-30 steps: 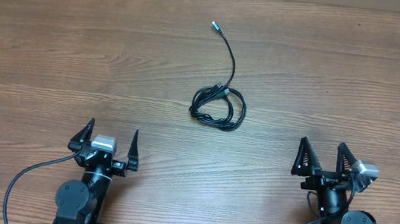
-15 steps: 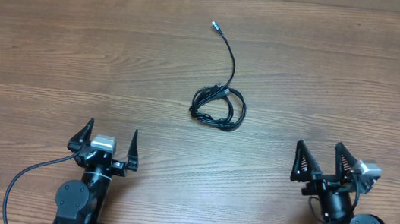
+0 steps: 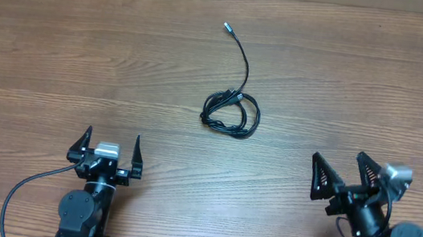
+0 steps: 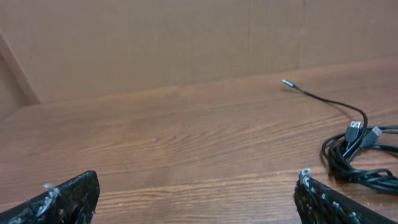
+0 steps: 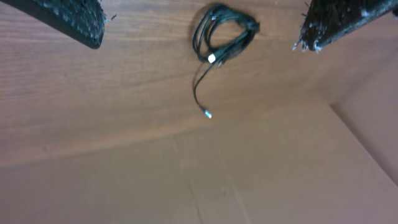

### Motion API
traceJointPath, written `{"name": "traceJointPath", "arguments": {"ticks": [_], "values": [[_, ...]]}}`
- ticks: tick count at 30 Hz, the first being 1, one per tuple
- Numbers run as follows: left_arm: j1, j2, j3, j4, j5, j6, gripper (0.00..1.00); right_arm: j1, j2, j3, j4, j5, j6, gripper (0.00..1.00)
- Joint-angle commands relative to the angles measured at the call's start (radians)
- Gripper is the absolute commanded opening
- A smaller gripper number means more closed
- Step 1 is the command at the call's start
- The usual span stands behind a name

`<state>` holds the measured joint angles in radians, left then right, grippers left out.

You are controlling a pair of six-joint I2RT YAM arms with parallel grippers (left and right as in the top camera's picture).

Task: Untangle cables
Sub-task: 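Open both grippers and move them forward toward the coiled black cable, then grasp the black cable coil with the left gripper and lift it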

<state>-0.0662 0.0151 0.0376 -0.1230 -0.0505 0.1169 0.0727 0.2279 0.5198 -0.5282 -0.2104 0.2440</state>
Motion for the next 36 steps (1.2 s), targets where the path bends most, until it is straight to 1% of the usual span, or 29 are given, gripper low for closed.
{"name": "traceJointPath", "arguments": {"ticks": [1,4,9,12,17,18,19,21,23,25,26,27,30,31,32,33,34,36], "values": [[-0.005,0.031,0.112,-0.026,-0.027,0.038,1.00,0.005,0.126,0.117,-0.032,-0.020,-0.014,1.00],[-0.005,0.106,0.213,-0.079,-0.026,0.040,1.00,0.005,0.252,0.220,-0.099,-0.020,-0.014,1.00],[-0.006,0.336,0.429,-0.203,0.023,0.040,1.00,0.005,0.467,0.407,-0.246,-0.019,-0.014,1.00],[-0.006,0.525,0.590,-0.282,0.055,0.040,0.99,0.005,0.593,0.524,-0.349,-0.019,-0.014,1.00],[-0.006,0.816,0.859,-0.444,0.158,0.039,1.00,0.005,0.770,0.690,-0.487,-0.019,-0.014,1.00],[-0.006,0.890,0.933,-0.496,0.178,0.036,0.99,0.005,0.800,0.714,-0.499,-0.013,-0.014,1.00],[-0.008,1.004,1.041,-0.581,0.196,0.033,1.00,0.005,0.845,0.732,-0.494,-0.009,-0.013,1.00],[-0.016,1.118,1.144,-0.669,0.211,0.031,1.00,0.005,0.866,0.732,-0.472,-0.016,-0.013,1.00],[-0.034,1.238,1.245,-0.750,0.215,0.000,1.00,0.005,0.893,0.732,-0.451,-0.029,-0.013,1.00],[-0.047,1.318,1.298,-0.766,0.254,-0.055,0.99,0.005,0.913,0.732,-0.446,-0.044,-0.010,1.00],[-0.050,1.361,1.315,-0.760,0.299,-0.108,1.00,0.005,0.923,0.732,-0.447,-0.051,-0.010,1.00],[-0.052,1.417,1.320,-0.754,0.385,-0.182,1.00,0.005,0.939,0.732,-0.454,-0.058,-0.009,1.00],[-0.052,1.500,1.319,-0.759,0.489,-0.213,1.00,0.005,0.962,0.732,-0.470,-0.058,-0.009,1.00],[-0.057,1.528,1.319,-0.747,0.520,-0.219,0.95,0.005,0.967,0.732,-0.473,-0.058,-0.010,1.00],[-0.067,1.559,1.319,-0.734,0.534,-0.230,0.80,0.005,0.973,0.732,-0.475,-0.058,-0.009,1.00],[-0.089,1.601,1.319,-0.724,0.521,-0.297,0.75,0.005,0.978,0.732,-0.477,-0.058,-0.009,1.00],[-0.102,1.619,1.319,-0.724,0.500,-0.332,0.74,0.005,0.980,0.732,-0.477,-0.058,-0.009,1.00],[-0.159,1.676,1.319,-0.725,0.391,-0.455,0.72,0.005,0.986,0.732,-0.477,-0.058,-0.009,1.00]]}}
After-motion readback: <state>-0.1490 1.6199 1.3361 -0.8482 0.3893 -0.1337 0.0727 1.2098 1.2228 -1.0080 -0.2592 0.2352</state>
